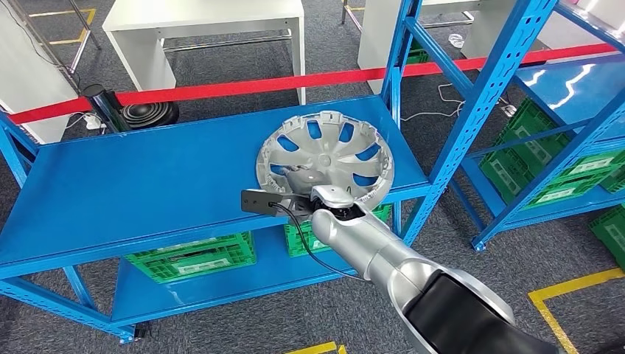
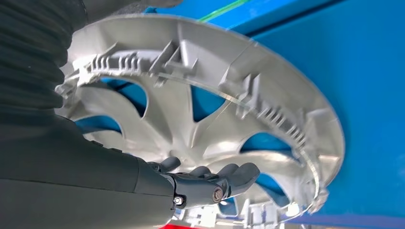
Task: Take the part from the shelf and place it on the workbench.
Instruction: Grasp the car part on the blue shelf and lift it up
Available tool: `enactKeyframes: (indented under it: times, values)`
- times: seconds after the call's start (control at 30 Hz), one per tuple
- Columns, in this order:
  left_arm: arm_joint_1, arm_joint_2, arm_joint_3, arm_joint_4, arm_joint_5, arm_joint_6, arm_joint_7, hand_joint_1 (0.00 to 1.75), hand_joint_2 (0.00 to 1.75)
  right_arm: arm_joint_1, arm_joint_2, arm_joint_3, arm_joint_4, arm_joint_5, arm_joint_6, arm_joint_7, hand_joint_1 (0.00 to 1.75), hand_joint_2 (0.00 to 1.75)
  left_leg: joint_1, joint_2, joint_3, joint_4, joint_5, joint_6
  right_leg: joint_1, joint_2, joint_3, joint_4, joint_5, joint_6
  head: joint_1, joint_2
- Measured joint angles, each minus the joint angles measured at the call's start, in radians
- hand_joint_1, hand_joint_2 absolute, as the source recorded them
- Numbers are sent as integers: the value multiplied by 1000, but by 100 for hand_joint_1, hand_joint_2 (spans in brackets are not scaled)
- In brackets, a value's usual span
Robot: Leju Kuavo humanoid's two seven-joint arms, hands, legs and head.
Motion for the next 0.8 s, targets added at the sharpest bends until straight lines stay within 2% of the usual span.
enactKeyframes:
  times: [0.23, 0.53, 0.7, 0.73, 0.8]
  values:
    - [2, -1, 8, 0, -7, 1, 1, 0, 0, 25, 7, 2, -3, -6, 23, 52, 0, 175, 0, 0, 0, 0, 0, 0, 0, 0, 0, 0, 0, 0, 0, 0]
    - [12, -2, 28, 0, -8, 16, 6, 0, 0, 70, -7, 47, 9, 121, -24, 235, 0, 175, 0, 0, 0, 0, 0, 0, 0, 0, -1, 0, 0, 0, 0, 0]
    - [11, -6, 33, 0, -15, 16, 9, 0, 0, 80, -28, 67, 22, 159, -36, 291, 0, 175, 0, 0, 0, 0, 0, 0, 0, 0, -1, 0, 0, 0, 0, 0]
    - [11, -6, 33, -1, -18, 16, 10, 0, 0, 83, -33, 69, 24, 161, -37, 297, 9, 175, 0, 0, 0, 0, 0, 0, 0, 0, -1, 0, 0, 0, 0, 0]
    - [10, -7, 34, -1, -23, 16, 13, 0, 0, 87, -40, 71, 26, 163, -40, 305, 96, 175, 0, 0, 0, 0, 0, 0, 0, 0, -1, 0, 0, 0, 0, 0]
